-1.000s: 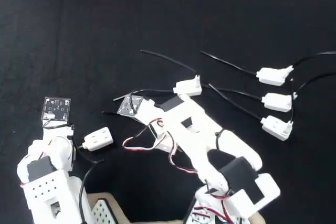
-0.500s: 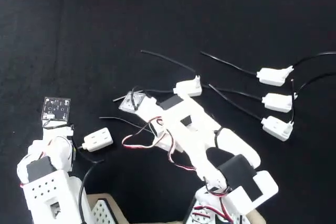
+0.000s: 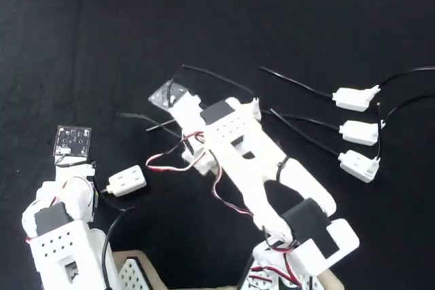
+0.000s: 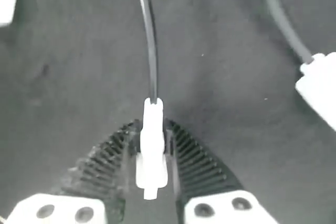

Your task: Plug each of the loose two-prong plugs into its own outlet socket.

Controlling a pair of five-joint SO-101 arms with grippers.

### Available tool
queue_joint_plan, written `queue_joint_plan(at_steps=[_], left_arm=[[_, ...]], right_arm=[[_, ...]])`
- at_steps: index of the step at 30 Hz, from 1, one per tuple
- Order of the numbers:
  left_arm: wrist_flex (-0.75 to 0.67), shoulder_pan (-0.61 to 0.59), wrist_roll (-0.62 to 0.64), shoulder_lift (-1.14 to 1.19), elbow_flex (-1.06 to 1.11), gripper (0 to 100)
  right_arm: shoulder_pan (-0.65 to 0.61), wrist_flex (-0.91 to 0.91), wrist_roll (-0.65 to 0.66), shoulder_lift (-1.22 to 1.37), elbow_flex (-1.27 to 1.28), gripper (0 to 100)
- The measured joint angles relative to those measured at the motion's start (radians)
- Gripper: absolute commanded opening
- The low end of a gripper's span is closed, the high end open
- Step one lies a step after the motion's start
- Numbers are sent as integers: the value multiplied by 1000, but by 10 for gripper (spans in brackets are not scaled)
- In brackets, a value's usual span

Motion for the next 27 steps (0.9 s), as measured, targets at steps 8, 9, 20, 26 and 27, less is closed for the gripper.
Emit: queue_joint_plan(at_steps=[8, 9, 20, 26, 27], left_arm=[[0, 0, -8, 0, 0, 116], [0, 0, -8, 0, 0, 116], [0, 0, -8, 0, 0, 116], [0, 0, -8, 0, 0, 116], [0, 0, -8, 0, 0, 116]], right_arm=[[0, -204, -75, -157, 107, 12], [0, -241, -86, -192, 150, 12], [-12, -839, -135, -523, 675, 12], [-12, -1181, -253, -626, 809, 12], [-12, -1221, -278, -637, 824, 12]])
